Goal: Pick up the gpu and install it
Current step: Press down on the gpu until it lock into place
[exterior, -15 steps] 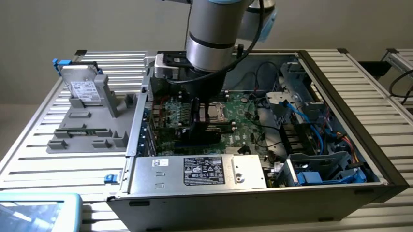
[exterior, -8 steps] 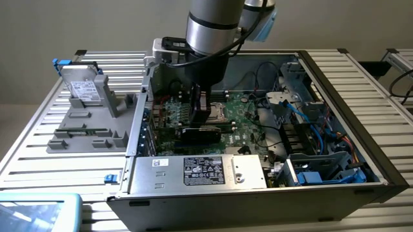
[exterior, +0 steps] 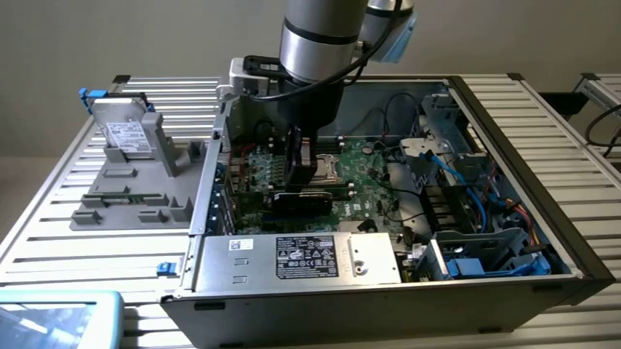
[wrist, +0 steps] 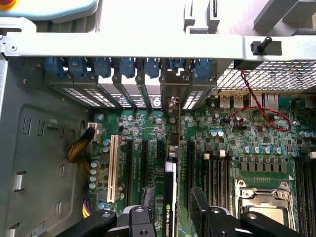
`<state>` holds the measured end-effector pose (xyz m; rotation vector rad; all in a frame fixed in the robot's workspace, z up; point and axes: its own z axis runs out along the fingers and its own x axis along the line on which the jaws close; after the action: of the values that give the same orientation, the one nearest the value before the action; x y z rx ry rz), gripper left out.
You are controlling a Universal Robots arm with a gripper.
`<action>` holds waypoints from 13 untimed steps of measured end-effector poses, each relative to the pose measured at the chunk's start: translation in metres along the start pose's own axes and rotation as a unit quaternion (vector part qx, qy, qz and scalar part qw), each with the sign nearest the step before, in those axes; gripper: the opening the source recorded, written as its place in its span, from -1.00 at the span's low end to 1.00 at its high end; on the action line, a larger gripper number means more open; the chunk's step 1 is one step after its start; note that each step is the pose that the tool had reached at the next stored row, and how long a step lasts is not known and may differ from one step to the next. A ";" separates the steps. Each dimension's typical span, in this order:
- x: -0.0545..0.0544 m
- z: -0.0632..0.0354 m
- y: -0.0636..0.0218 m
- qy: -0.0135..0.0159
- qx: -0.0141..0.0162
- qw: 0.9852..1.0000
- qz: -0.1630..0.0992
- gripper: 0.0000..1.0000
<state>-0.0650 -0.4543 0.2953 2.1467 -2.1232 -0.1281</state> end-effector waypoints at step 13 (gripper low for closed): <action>0.000 0.0000 0.0000 0.000 0.000 1.000 -0.001 -0.68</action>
<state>-0.0650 -0.4543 0.2953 2.1480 -2.1219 -0.1280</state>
